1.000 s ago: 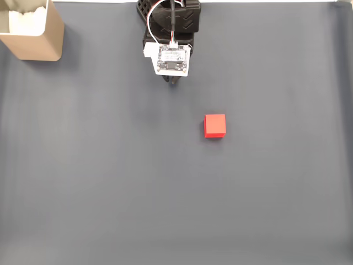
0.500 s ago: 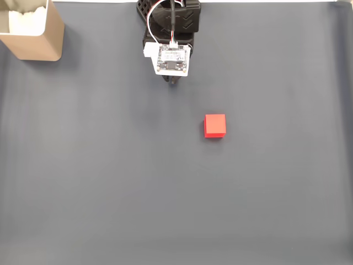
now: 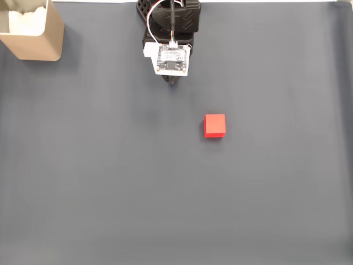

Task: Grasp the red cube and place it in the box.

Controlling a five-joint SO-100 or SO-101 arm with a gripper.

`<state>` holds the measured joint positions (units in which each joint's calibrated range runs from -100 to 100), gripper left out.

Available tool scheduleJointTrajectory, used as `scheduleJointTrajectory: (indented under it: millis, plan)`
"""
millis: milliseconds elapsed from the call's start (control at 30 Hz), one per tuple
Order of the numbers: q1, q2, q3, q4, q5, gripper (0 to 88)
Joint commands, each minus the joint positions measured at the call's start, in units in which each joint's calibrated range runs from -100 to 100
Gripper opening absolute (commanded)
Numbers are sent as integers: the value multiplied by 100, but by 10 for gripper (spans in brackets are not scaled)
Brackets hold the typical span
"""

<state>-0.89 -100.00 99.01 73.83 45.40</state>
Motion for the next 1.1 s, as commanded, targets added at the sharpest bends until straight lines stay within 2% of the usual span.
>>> scheduleJointTrajectory:
  millis: [0,667,1067]
  plan:
    - [75,17,81,109,-20,12]
    - [68,17,81,158,176,6]
    - [32,9,81,-47,20,0]
